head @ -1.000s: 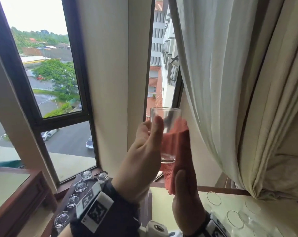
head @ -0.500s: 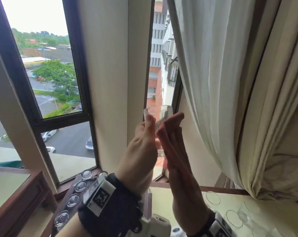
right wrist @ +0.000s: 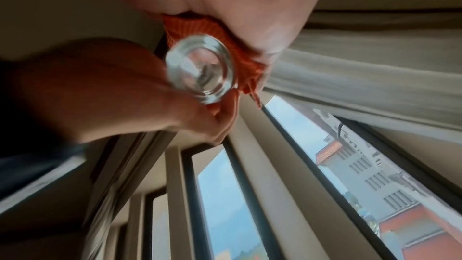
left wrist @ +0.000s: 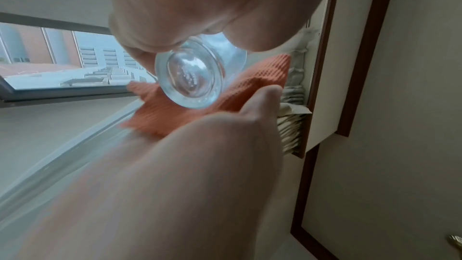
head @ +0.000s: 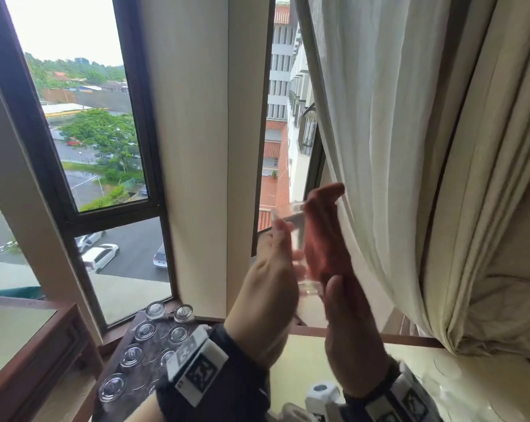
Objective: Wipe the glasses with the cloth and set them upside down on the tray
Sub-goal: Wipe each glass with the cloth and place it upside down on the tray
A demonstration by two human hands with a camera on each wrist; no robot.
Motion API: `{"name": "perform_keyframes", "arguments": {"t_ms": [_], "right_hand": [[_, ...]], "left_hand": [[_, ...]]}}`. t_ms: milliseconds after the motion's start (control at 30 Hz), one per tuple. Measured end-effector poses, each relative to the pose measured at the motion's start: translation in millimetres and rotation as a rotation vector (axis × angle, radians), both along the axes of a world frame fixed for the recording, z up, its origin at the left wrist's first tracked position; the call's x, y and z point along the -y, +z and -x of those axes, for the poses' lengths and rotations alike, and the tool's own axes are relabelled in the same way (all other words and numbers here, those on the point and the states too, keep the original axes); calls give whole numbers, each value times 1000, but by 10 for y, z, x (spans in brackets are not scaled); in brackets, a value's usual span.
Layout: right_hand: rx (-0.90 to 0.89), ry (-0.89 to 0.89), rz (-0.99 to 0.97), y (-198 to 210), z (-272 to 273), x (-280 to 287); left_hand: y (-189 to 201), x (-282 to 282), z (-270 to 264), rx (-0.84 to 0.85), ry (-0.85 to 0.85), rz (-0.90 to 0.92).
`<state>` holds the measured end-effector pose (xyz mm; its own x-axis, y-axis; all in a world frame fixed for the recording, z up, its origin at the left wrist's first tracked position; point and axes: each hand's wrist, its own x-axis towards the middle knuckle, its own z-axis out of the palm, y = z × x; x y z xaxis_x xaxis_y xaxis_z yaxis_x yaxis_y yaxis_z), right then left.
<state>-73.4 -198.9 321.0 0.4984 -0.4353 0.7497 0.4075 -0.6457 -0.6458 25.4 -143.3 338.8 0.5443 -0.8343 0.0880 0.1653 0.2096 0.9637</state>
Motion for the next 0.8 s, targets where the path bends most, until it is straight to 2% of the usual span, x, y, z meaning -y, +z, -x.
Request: {"name": "perform_keyframes", "arguments": {"t_ms": [67, 133, 233, 300, 367, 400, 467, 500, 567, 633, 667, 733, 800], "right_hand": [[-27, 47, 90, -167, -44, -116], [-19, 61, 71, -353, -64, -184], [-39, 65, -188, -447, -47, -245], [-66, -2, -197, -484, -84, -158], [-178, -114, -150, -365, -93, -17], [-145, -193, -195, -311, -90, 69], [-33, -150, -364, -18, -83, 95], [-36, -160, -257, -35, -77, 138], [104, -219, -229, 17, -154, 67], [73, -59, -158, -8, -199, -85], [69, -30, -46, -66, -218, -148], [38, -71, 136, -319, -234, -228], [24, -121, 90, -542, -252, -285]], "left_hand": [[90, -28, -108, -37, 59, 60], [158, -73, -228, -38, 57, 117], [139, -96, -270, 93, 63, 34], [67, -137, -185, 135, 81, -6], [-46, -164, -73, 129, 39, -14], [-88, -178, -21, 120, 12, -2], [-127, -207, 50, 123, -49, 22], [-138, -206, 63, 119, -70, 39], [-144, -219, 50, 118, -109, 65], [-118, -231, -12, 90, -61, 42], [-119, -225, -64, 71, -23, 22], [-107, -230, -185, 40, 46, 31], [-45, -245, -292, 19, 66, 60]]}}
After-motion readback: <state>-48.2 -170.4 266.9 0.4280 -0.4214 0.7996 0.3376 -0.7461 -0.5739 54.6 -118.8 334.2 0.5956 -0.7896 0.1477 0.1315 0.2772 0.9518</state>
